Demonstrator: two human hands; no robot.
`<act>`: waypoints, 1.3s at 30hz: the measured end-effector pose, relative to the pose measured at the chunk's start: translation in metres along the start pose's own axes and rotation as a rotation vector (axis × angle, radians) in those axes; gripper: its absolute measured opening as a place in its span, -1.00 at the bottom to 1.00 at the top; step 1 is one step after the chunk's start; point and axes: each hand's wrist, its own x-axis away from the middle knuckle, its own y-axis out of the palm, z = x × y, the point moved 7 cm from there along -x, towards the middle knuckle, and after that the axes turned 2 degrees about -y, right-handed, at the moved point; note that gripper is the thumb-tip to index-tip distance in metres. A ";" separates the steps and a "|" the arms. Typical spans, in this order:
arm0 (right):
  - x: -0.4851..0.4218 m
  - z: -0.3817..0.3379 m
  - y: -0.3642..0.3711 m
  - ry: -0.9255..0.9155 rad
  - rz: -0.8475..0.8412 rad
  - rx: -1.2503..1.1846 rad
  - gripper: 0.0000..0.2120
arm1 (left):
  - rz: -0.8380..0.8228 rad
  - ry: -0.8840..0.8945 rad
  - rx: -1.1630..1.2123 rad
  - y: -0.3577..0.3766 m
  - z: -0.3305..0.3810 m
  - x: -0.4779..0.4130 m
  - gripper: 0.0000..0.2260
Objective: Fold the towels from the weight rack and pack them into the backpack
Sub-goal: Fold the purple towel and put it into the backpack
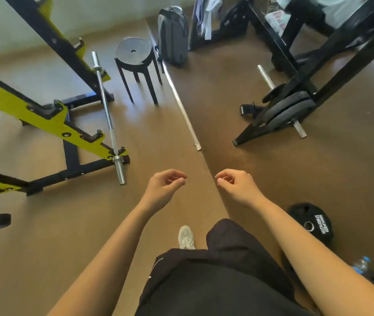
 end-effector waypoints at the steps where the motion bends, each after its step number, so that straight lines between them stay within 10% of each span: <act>1: -0.019 -0.006 -0.008 0.008 0.012 -0.018 -0.84 | -0.006 0.000 -0.002 -0.008 0.010 -0.021 -0.91; 39: -0.919 -0.254 -0.304 0.159 0.020 -0.075 -0.87 | -0.080 -0.129 -0.009 -0.330 0.283 -0.934 -0.88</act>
